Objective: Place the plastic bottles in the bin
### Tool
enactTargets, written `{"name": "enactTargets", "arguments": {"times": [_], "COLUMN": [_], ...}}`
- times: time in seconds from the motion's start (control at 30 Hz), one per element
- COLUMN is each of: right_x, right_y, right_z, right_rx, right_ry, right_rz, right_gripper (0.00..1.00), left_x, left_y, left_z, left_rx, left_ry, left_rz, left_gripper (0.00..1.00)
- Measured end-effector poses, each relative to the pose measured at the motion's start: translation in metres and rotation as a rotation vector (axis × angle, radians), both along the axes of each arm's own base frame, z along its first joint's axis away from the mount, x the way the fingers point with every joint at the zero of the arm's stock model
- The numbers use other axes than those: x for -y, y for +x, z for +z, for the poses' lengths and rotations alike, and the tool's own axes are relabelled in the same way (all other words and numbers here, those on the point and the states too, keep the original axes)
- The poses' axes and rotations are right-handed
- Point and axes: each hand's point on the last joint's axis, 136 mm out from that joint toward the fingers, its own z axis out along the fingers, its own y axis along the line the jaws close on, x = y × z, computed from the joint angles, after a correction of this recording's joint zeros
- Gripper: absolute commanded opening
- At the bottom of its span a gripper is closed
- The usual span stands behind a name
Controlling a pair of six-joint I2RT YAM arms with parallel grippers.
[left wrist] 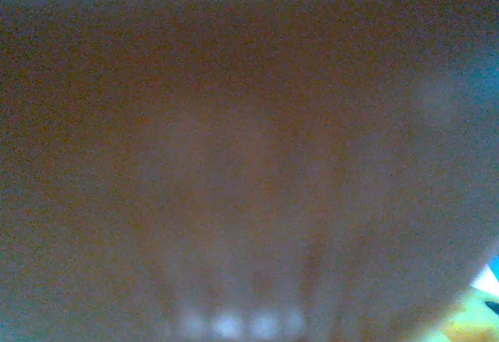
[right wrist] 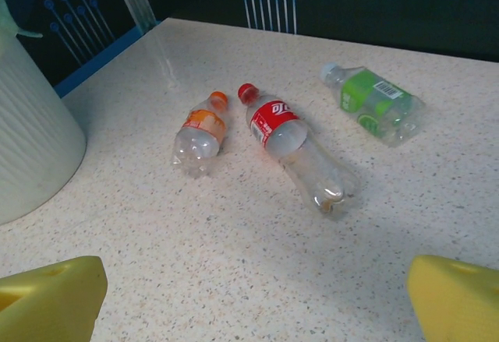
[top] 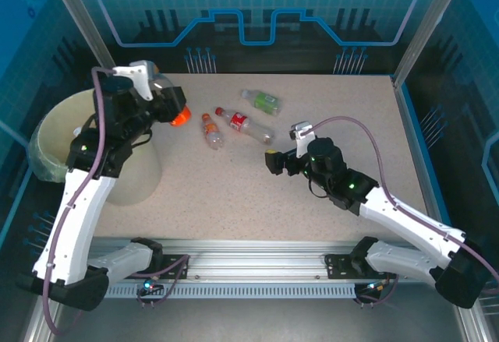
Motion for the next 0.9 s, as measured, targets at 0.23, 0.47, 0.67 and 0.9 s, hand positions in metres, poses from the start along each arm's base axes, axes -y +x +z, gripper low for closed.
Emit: {"name": "enactTargets", "arguments": {"times": [0.23, 0.47, 0.67, 0.9], "right_x": [0.005, 0.003, 0.001, 0.001], "right_y": [0.002, 0.004, 0.006, 0.006], "right_z": [0.003, -0.004, -0.006, -0.005], "right_rx": [0.019, -0.001, -0.031, -0.04], "right_ry": [0.004, -0.01, -0.008, 0.004], "right_rz": [-0.022, -0.023, -0.032, -0.038], "right_gripper": [1.0, 1.0, 1.0, 1.0], "left_x": [-0.055, -0.113, -0.169, -0.222], "left_y": [-0.002, 0.0, 0.0, -0.009], "left_z": [0.014, 0.022, 0.003, -0.029], "left_rx": [0.045, 0.094, 0.102, 0.096], "left_ry": [0.016, -0.029, -0.126, -0.263], "left_rz": [0.176, 0.374, 0.572, 0.755], "left_gripper": [0.51, 0.5, 0.49, 0.51]}}
